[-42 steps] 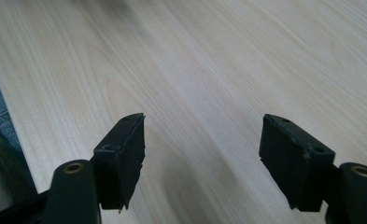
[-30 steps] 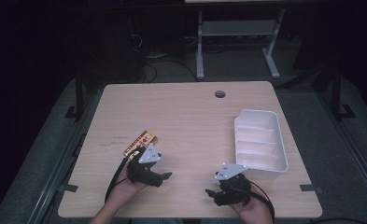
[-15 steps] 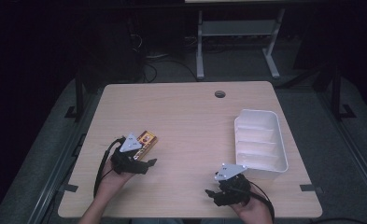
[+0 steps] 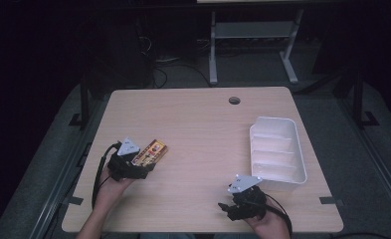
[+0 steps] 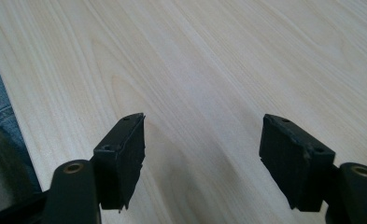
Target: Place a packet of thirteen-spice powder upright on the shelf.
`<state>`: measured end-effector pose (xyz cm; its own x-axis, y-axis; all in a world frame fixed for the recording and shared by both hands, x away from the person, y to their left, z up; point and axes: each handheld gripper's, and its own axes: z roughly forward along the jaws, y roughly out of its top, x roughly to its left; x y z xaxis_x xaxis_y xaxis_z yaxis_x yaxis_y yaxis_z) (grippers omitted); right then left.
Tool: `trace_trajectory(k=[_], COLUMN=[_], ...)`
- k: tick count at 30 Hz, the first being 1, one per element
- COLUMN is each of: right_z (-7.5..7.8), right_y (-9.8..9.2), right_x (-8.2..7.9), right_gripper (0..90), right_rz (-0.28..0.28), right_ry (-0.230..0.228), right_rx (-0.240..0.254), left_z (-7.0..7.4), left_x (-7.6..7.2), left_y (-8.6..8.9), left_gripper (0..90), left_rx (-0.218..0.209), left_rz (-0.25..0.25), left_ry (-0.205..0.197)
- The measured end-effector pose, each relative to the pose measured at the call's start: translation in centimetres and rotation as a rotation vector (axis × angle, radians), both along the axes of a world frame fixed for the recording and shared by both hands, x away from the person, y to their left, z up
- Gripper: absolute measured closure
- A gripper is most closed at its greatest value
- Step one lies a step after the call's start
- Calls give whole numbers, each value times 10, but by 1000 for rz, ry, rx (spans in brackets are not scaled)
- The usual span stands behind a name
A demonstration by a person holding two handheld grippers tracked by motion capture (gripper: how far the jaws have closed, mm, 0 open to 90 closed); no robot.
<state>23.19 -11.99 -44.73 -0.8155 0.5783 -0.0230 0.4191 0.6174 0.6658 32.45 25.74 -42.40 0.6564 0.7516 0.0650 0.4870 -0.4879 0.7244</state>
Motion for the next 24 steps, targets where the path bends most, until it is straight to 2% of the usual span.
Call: trace_trajectory(k=[7,9,12,15,24], right_z=[-1,-1,-1,-1,-1], right_y=[2,2,2,2,2], right_x=[0,-1,0,0,0], right_gripper=[306,305,305,305,305], right_rz=[3,1,3,3,7], right_ry=[2,4,3,2,3], right_rx=[-4,-4,-4,-6,-9], left_z=[-5,-7,-9,-14,-20], left_x=[5,7,9,11,16], left_y=[5,6,6,5,4], left_gripper=[177,177,176,177,179], left_rx=[23,43,56,99,114], left_rz=[41,52,54,56,49], left_ry=[23,36,47,60,101])
